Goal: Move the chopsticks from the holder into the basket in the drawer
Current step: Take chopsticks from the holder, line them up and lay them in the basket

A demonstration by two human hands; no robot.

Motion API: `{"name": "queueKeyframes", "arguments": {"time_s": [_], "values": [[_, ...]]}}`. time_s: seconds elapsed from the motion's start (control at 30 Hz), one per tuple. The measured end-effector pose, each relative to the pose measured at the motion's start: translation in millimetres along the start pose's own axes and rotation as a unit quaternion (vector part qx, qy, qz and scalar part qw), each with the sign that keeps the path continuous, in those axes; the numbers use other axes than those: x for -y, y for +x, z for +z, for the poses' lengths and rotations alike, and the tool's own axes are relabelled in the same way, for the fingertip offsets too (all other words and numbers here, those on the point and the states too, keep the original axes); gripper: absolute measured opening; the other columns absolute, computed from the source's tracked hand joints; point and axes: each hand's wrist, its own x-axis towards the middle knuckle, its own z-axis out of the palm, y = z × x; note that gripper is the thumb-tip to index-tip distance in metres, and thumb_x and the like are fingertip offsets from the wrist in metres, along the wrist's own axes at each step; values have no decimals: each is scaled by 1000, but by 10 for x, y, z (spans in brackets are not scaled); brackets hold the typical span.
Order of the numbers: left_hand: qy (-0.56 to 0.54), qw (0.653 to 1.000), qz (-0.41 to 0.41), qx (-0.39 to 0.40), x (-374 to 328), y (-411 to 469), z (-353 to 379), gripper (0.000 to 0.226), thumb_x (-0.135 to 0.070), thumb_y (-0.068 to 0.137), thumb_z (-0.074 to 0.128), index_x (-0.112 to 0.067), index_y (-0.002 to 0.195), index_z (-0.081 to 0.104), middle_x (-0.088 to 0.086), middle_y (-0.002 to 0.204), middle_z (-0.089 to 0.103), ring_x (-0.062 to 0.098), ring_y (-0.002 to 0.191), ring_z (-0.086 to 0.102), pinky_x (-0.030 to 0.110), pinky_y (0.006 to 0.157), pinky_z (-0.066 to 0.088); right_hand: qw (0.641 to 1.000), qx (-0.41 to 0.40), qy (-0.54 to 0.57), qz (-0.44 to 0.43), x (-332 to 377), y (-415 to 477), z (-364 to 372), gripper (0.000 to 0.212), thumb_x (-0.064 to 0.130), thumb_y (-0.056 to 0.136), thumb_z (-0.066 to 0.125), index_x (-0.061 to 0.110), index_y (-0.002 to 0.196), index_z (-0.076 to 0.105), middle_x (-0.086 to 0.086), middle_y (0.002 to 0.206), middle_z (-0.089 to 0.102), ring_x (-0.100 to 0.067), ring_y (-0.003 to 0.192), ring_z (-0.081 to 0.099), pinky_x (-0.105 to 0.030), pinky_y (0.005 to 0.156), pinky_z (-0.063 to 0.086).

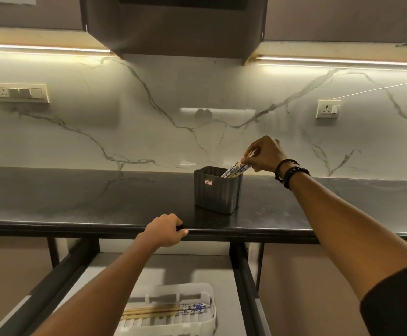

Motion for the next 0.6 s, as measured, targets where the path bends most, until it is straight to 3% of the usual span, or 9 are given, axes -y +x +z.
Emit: {"name": "queueKeyframes", "arguments": {"time_s": [0.17, 0.3, 0.6], "values": [[-21, 998, 24, -52, -94, -35, -45, 28, -45, 93, 52, -20, 88, 64, -1, 79, 65, 17, 79, 64, 29, 70, 50, 999, -23, -28, -11, -1, 20, -24, 23, 20, 72, 84, 5, 86, 75, -13, 75, 72, -25, 59, 68, -36, 64, 60], [-42, 993, 40, -103, -223, -46, -107, 38, -45, 93, 54, -16, 113, 67, 3, 105, 71, 17, 95, 65, 30, 80, 48, 997, -31, -67, -37, 41, -2, -43, 20, 25, 69, 85, 13, 83, 75, -5, 73, 71, -18, 70, 67, -28, 73, 53], [-74, 980, 77, -170, -457, -104, -212, 37, -43, 93, 55, -18, 117, 68, 0, 107, 72, 16, 95, 65, 25, 74, 45, 994, -55, -68, -58, 204, -89, -187, 22, 17, 73, 83, 5, 90, 75, -16, 85, 74, -25, 77, 68, -40, 85, 56]]}}
